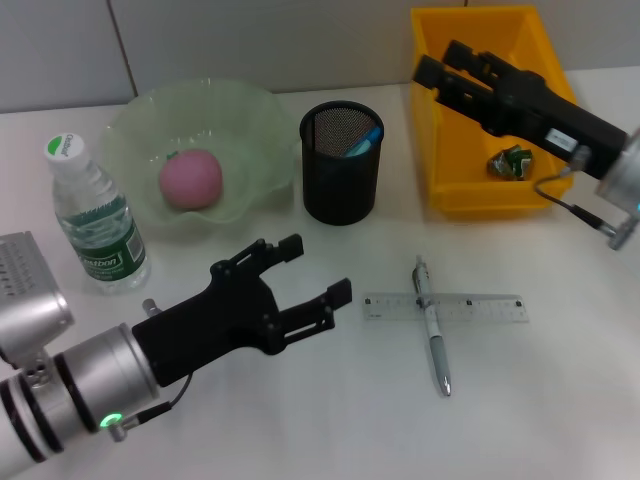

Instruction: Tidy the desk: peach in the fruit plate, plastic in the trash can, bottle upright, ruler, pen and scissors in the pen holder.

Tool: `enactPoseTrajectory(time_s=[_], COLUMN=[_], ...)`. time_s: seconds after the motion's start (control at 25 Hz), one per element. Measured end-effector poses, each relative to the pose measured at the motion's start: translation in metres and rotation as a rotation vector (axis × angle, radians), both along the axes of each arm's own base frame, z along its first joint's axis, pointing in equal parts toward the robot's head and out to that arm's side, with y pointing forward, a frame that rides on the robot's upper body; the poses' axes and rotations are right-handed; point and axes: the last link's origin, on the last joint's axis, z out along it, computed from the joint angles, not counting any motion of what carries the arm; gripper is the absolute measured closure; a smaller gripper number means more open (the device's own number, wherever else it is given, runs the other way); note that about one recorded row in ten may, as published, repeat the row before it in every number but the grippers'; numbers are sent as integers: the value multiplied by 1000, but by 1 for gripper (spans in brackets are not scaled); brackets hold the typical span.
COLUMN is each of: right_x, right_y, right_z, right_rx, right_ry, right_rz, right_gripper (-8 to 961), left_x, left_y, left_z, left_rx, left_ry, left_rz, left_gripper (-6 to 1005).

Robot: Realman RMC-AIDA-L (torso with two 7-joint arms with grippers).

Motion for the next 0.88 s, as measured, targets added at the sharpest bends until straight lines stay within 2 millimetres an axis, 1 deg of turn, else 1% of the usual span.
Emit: enactPoseTrajectory(time_s=[0.04,0.08,0.12,0.24,0.32,0.36,0.4,0.48,0.52,0.56,0.6,0.64,0.68,0.72,0.76,0.88], right_x=[4,4,5,7,6,6,6,4,0,0,-5,-5,-8,-14,-14,-24], right_y=[-6,-6,-10,-17,-22,-22,-24,-25,-26,-26,-25,-25,-21,-12,-12,1], right_z=[9,9,14,26,34,34,35,39,43,43,45,45,47,49,49,48], right_rx=[-27,-27,-47,-113,-202,-202,-233,-297,-355,-355,-421,-421,-451,-497,-497,-558], right_ry=[-9,-9,-19,-48,-110,-110,-141,-225,-319,-319,-416,-416,-463,-549,-549,-681], right_rz=[13,13,22,42,65,65,73,104,145,145,181,181,190,195,195,214], right_gripper=[185,185,185,186,186,187,187,187,187,187,187,187,188,188,188,188], left_x=[-1,-3,-7,-10,-12,-14,-14,-19,-20,-21,-22,-22,-22,-21,-21,-18], left_y=[-1,0,-2,-4,-4,-5,-5,-4,-4,-3,-3,-4,-4,-5,-5,-2], left_z=[2,5,11,16,20,22,22,29,30,32,32,33,32,32,32,36], left_rx=[-20,-32,-66,-103,-129,-146,-146,-188,-198,-214,-225,-234,-244,-258,-258,-272], left_ry=[5,9,24,38,55,70,70,111,121,134,144,152,158,162,162,156], left_rz=[-8,-14,-37,-60,-76,-87,-87,-118,-124,-129,-134,-138,-147,-158,-158,-163], left_gripper=[132,132,132,133,133,133,133,133,133,134,134,134,134,134,134,134])
